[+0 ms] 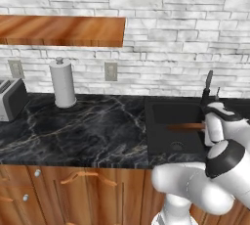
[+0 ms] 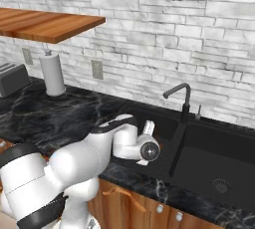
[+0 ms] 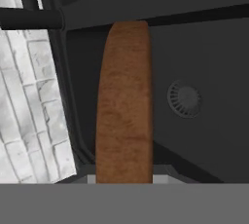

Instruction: Move the cutting board and knife to the sink. Then move spray from the cabinet to the counter.

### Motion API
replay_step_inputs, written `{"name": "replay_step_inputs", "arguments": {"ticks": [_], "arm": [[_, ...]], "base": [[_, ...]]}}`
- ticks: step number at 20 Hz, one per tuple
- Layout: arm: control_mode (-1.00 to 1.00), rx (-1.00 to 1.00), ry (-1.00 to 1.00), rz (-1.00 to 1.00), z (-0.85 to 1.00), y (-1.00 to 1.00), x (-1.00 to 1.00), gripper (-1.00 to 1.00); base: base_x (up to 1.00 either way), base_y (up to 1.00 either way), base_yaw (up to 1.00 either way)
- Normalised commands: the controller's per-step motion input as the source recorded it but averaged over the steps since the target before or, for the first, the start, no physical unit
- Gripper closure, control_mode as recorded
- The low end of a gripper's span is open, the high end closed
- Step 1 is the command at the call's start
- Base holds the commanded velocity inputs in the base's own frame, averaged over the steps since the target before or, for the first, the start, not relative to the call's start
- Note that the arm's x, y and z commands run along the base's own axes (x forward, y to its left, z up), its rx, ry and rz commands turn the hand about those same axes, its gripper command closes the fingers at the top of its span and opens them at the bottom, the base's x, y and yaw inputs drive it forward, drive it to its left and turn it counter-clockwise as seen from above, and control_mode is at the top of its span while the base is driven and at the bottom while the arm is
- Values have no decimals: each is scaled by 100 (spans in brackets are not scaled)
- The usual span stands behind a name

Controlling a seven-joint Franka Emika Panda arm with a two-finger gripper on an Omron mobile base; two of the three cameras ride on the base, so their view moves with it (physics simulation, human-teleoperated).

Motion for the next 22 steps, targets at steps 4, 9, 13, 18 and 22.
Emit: {"name": "replay_step_inputs", "arguments": {"ticks": [4,9,13,18,22], "arm": [[-100,0,2,-6,-26,1,26,100],[-100,3,0,-5,-23,1,20,100],[-100,3,0,-4,-16,0,16,100],[-100,2,0,-2,-23,3,8,100],[-100,0,-2,0,-31,9,0,100]], "base": [[0,0,0],[0,0,0],[0,0,0],[0,0,0],[0,0,0]]}}
